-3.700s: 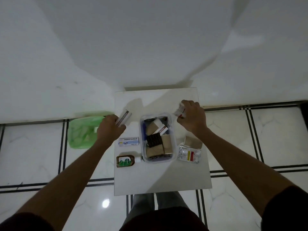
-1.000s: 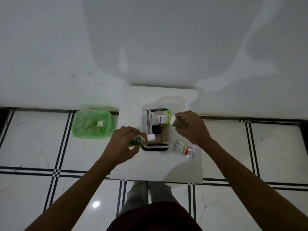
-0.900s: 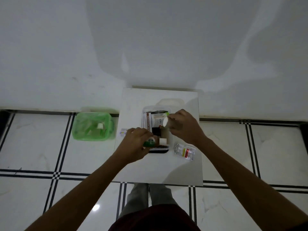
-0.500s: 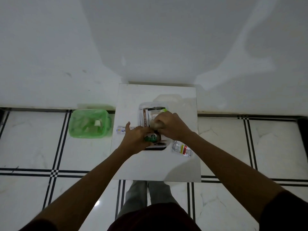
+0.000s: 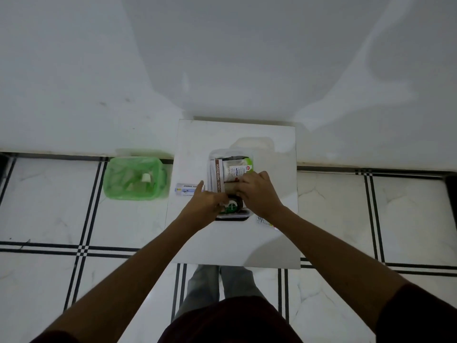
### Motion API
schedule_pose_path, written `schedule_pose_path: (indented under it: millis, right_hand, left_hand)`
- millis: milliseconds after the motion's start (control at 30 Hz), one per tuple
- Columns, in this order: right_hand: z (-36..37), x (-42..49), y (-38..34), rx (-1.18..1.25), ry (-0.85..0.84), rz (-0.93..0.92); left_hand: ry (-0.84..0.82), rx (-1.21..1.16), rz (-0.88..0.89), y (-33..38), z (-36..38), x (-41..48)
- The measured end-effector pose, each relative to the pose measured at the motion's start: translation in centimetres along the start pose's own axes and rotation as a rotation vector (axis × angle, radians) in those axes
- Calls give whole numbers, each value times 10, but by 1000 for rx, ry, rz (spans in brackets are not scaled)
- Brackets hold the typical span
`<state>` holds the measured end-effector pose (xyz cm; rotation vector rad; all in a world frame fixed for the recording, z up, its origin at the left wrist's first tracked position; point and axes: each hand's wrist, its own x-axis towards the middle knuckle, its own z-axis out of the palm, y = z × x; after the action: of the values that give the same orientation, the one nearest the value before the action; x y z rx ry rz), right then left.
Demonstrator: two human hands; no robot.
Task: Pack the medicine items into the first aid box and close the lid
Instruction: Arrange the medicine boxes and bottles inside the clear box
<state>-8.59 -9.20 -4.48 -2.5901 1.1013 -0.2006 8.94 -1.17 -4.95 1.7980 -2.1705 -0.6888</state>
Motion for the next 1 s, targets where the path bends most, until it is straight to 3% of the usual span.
schedule_pose_path:
  millis: [200,333,400,500,633,800,1000]
  right_hand:
    - [-4,-2,2,100,40,-19]
    - [-14,-19,14,225,283,191]
    - [-13,-33,23,257,310,370]
    - [-3,-52,31,282,3,603]
    - [15,-67,35,172,-311,694]
    - [30,-68,35,24,-429,636]
    - [29,-57,43,-37,-442,630]
  left_hand:
    - [51,28,0,1,0,3]
    - [400,-204,-114,-6,-22,-5]
    - [493,-260,-220,-19,-29,-14]
    - [319,-202,-302,-48,-22,-28]
    - [23,-29,-307,-73,-6,-34]
    - [-96,59,-257,-82,3,-18]
    - [-119,76,-351,-78,10,-9]
